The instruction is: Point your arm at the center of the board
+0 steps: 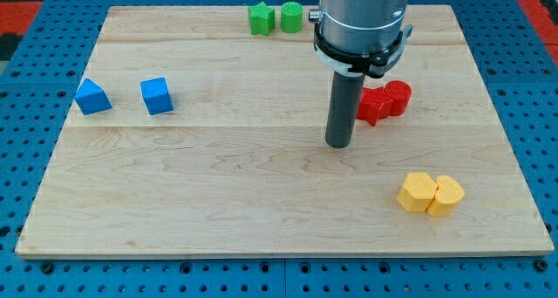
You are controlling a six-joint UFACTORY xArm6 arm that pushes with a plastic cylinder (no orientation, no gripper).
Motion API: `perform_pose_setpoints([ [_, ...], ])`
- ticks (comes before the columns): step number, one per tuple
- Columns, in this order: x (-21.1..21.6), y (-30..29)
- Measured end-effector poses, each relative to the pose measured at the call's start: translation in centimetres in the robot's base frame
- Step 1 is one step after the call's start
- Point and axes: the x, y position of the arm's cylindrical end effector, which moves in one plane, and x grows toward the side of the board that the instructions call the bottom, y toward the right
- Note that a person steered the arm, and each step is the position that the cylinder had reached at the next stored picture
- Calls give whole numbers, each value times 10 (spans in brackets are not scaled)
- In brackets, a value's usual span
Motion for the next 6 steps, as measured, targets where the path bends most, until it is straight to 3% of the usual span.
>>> perform_pose_setpoints([
  [3,0,-112],
  [4,-21,-69],
  [6,-59,-66],
])
